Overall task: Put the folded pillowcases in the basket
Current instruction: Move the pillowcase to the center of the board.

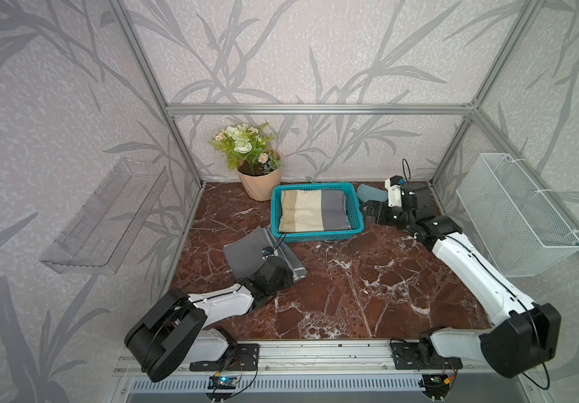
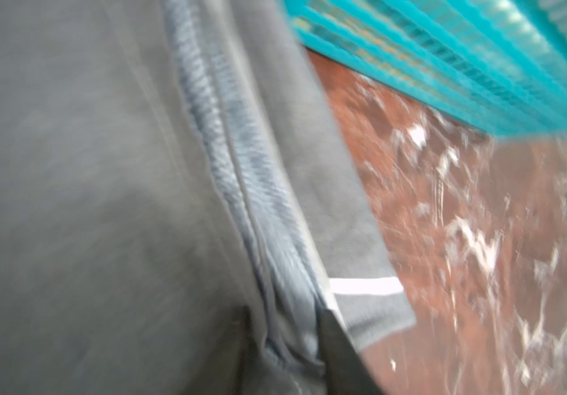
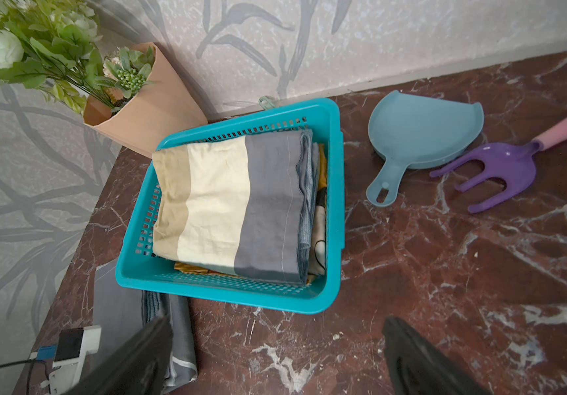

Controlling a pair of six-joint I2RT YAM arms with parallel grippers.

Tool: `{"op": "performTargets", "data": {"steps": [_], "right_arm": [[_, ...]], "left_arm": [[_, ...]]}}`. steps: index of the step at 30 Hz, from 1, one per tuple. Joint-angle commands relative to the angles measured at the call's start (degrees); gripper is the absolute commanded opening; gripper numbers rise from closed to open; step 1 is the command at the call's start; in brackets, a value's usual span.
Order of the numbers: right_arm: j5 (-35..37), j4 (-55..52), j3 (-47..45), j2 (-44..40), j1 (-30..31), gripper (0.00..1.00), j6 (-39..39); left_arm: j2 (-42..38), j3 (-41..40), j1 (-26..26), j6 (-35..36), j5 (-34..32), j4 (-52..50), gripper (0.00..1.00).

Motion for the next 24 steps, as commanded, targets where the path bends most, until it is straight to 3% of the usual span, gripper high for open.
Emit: {"op": "performTargets", "data": {"steps": [1,5,6,11,14,18,24], "right_arm": [[-2.6,0.4,-5.3,-4.7,0.0,0.99,4.0],[-5.9,6.6,-15.1,-9.3,0.6,0.99,10.0],[-6.5,8.4,-17.3,-10.0,1.2,0.99,11.2],[-6.2,16.1,-25.5,-9.0,9.4,0.99,16.1],[-4.9,21.2,-26.6,-4.2,16.8,0.99,17.4],[-7.2,32.0,-28.4,2.9,20.3,0.99,24.0],[-6.6,43.0,-28.9,12.3,24.8,0.99,29.2]], "left_arm": [[1.7,-0.6,-3.0,-3.6,1.8,-3.6,0.60],[5.3,3.2,-5.6,-1.2,3.7,0.2,0.95],[5.6,4.2,-6.1,-0.4,4.4,0.9,1.00],[3.0,11.5,-7.0,5.6,5.1,-2.4,1.00],[-0.6,15.6,-6.9,9.9,4.3,-6.0,1.00],[-4.8,19.1,-6.5,12.8,3.9,-9.6,1.00],[-12.8,21.3,-1.3,15.4,-8.3,-20.2,1.00]]}}
